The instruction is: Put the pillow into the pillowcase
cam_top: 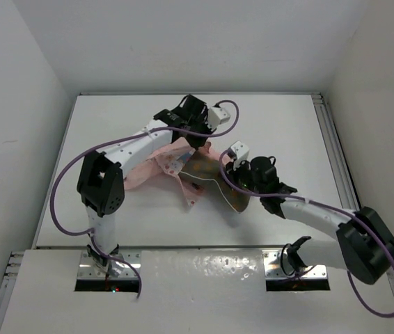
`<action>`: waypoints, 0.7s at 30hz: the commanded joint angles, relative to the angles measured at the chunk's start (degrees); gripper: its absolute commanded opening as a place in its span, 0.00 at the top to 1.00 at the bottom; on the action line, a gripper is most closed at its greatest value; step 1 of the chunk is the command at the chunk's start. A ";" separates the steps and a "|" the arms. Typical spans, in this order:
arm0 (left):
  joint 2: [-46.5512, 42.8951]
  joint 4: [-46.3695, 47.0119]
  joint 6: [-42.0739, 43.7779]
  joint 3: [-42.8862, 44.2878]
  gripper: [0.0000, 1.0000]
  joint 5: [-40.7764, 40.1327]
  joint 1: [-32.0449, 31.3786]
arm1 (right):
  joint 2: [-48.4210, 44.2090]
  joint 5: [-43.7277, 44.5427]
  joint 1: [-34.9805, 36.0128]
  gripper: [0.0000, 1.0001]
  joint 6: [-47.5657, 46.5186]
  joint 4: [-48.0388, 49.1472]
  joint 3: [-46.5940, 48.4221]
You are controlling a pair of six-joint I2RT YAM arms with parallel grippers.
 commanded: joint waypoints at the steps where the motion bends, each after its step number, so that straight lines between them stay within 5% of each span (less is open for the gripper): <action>1: -2.95 -1.17 3.93 6.35 1.00 1.46 -2.04 | -8.29 9.13 0.89 1.00 4.38 12.68 1.38; 11: -3.21 -9.96 8.76 12.43 1.00 6.66 -4.59 | -15.77 22.50 2.82 1.00 1.22 17.17 1.38; 21: -3.30 -10.84 9.64 14.35 1.00 11.56 -5.56 | -11.30 30.86 4.05 1.00 -0.18 29.36 2.26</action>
